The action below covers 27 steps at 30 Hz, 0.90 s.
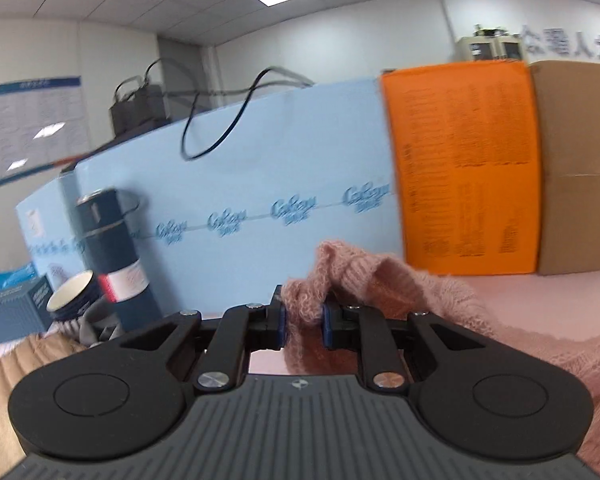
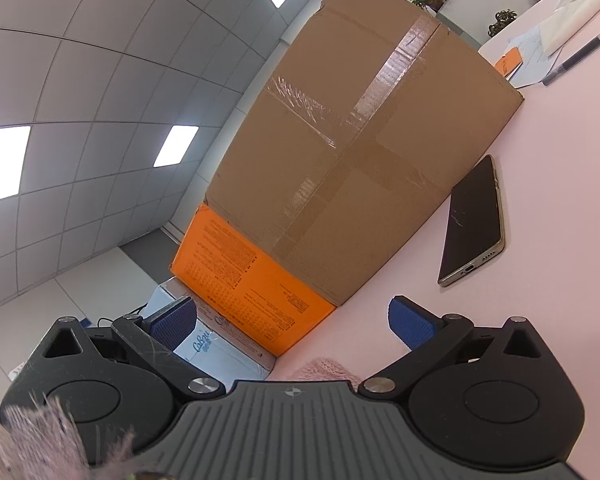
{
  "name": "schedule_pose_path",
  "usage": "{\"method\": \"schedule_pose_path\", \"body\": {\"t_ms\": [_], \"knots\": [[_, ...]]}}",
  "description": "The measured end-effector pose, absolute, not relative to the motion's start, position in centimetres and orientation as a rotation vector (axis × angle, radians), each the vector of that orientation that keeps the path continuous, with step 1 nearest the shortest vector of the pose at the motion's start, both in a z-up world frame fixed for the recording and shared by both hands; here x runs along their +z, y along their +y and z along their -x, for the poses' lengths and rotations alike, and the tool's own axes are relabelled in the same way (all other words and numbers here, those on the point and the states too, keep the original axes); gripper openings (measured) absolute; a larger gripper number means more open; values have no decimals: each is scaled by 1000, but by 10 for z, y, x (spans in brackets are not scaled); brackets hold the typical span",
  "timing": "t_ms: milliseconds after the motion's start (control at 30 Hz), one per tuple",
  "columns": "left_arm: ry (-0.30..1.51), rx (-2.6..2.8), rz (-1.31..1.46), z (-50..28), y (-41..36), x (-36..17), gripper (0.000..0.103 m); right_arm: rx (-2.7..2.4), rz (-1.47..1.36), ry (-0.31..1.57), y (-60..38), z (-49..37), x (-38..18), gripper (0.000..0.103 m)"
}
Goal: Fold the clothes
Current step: 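Grasp the pink knit cardigan with both grippers and lift it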
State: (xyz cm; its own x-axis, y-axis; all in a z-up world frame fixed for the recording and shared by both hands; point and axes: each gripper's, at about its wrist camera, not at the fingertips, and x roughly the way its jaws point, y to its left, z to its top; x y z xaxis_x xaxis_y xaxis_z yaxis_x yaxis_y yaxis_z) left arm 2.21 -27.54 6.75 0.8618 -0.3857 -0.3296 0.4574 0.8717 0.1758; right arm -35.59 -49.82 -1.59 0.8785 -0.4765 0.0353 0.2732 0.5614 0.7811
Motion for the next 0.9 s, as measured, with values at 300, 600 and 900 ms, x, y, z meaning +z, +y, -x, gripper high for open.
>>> {"method": "schedule_pose_path", "body": {"t_ms": [300, 600, 900], "knots": [[425, -465, -135, -58, -244, 19, 21, -374, -860, -203, -501, 342, -20, 103], [324, -488, -199, -54, -245, 23, 33, -289, -680, -90, -475, 322, -12, 103], [386, -491, -159, -64, -241, 21, 33, -326, -846, 63, -454, 312, -16, 103]]}}
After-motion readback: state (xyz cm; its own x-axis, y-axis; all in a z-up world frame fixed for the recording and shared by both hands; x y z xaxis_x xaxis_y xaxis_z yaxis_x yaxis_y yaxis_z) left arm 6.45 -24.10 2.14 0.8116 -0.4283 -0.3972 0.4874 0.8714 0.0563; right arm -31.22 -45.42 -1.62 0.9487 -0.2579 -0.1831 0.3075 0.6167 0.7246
